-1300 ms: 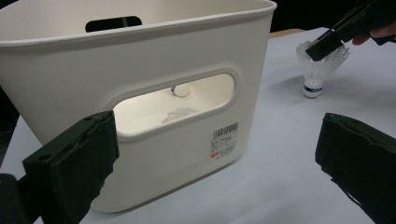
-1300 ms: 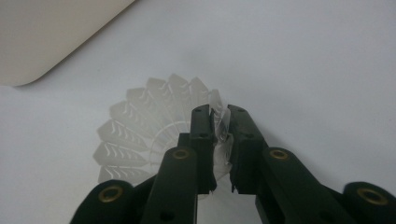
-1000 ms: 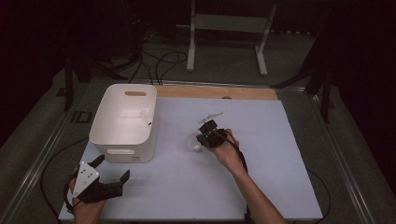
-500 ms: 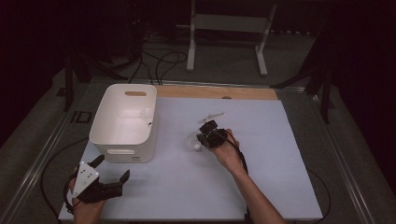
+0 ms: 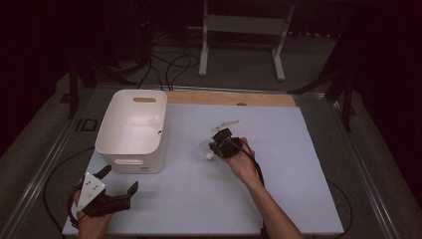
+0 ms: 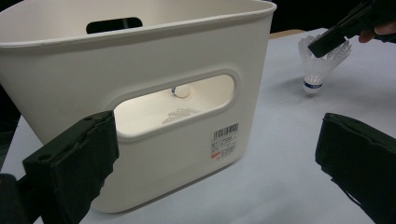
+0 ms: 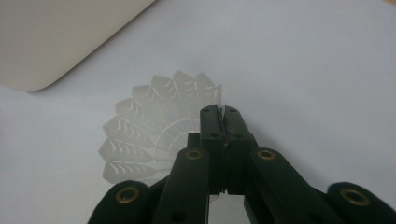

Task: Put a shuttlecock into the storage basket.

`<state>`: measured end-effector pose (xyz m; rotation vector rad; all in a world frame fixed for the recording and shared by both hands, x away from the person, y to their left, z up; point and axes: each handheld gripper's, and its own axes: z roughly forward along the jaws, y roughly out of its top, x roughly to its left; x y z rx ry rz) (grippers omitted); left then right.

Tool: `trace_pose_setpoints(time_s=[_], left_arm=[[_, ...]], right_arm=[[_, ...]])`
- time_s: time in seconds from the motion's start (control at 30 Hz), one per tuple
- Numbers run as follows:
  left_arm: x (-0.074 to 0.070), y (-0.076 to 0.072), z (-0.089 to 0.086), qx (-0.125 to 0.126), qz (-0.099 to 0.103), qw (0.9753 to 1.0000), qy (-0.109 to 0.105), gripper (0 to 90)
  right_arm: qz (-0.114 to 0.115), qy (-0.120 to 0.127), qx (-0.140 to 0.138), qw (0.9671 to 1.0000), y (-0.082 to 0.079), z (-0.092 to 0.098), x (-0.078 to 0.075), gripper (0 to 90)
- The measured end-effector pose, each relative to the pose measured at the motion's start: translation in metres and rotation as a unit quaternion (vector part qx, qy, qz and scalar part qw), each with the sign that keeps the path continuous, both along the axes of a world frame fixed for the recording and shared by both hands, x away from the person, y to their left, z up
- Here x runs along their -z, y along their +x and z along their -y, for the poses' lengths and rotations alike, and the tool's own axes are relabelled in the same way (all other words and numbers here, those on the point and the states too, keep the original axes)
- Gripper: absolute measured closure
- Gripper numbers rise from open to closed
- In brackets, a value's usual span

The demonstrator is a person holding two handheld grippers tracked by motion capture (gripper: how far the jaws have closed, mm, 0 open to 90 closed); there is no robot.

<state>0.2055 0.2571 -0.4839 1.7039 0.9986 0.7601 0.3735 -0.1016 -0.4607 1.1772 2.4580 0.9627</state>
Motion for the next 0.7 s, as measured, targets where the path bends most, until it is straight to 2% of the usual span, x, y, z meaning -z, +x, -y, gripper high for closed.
trace_pose_setpoints(time_s=[0.7], left_arm=[[0.000,0.000,0.000,0.000,0.000,1.0000,0.001,0.0]], right_arm=[[0.014,0.010,0.001,0.9999,-0.003,-0.002,-0.010,89.2]])
